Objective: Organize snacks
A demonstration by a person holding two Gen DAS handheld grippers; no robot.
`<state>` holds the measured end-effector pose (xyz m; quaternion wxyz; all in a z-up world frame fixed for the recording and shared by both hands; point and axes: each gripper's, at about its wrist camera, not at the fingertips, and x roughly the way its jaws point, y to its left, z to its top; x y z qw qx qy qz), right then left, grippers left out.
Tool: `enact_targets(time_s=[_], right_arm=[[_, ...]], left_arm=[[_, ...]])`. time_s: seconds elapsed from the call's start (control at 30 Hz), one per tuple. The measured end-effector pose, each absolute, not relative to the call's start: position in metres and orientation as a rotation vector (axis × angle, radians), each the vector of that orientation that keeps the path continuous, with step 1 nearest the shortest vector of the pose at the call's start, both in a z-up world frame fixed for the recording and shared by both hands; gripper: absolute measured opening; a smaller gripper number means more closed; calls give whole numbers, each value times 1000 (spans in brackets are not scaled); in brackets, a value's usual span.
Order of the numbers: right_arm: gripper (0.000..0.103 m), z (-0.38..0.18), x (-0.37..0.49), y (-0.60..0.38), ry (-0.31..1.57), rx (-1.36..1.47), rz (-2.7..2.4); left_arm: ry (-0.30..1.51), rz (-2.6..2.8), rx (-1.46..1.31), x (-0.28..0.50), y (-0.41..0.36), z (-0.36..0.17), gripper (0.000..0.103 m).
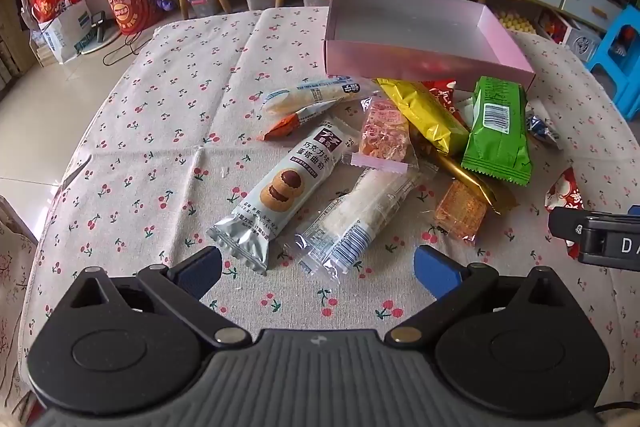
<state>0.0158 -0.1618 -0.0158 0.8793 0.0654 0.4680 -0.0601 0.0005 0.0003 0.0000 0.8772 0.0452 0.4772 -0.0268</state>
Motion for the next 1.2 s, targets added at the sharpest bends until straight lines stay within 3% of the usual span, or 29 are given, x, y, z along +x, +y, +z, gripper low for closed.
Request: enact_targets(time_s=[1.2], right_arm=[[103,-16,15,-161,982,134,-124]], left_arm=[[998,-56,97,0,0,-2,103]])
